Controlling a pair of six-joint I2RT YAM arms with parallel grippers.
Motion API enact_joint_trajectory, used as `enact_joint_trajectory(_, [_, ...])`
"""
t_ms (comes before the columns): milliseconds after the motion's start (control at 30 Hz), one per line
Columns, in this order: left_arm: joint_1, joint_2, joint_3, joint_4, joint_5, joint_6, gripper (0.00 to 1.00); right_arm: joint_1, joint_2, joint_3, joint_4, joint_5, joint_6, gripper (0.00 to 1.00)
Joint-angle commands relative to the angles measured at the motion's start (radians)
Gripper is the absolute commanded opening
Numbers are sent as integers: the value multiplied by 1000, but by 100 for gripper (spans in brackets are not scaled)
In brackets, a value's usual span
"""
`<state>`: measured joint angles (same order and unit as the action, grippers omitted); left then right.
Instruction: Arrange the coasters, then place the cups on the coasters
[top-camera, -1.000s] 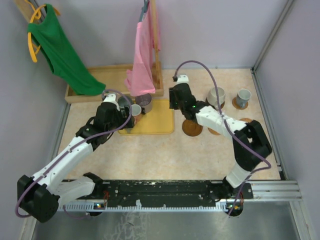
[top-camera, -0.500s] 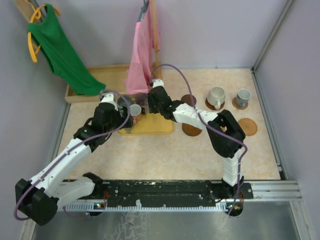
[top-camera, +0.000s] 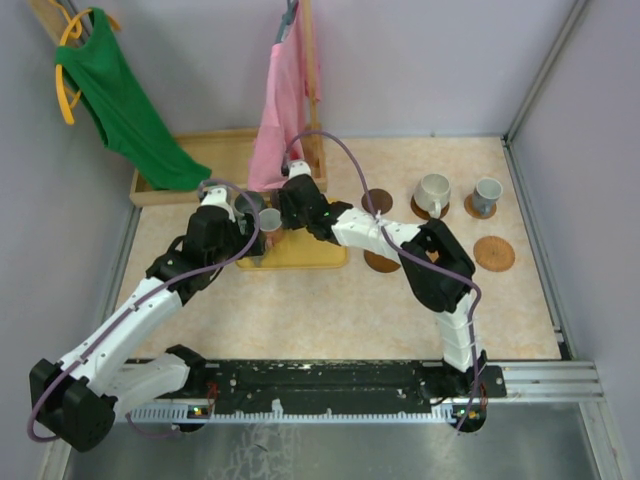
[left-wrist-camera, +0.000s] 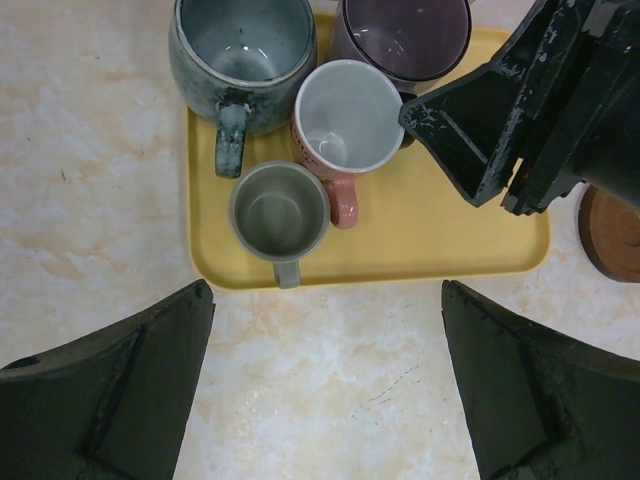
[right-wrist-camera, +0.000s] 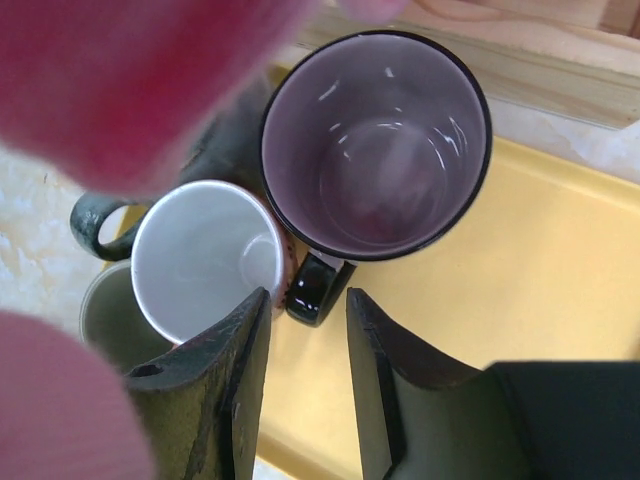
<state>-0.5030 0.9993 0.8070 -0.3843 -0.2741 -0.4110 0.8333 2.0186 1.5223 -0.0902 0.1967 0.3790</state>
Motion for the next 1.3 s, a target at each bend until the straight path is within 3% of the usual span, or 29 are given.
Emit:
enact_joint_trajectory(0, [6,-21,-7,-5,-13,7,100,16,22,68,30,-4,11,36])
enact_joint_trajectory(733, [6,-8,-7,11,1,-1,100,22,-70,-35,41,47,-4,35])
enact_joint_trajectory(1267, [6,-8,-6,12,-6,5,100,22,-89,-52,128,-20,-14,35])
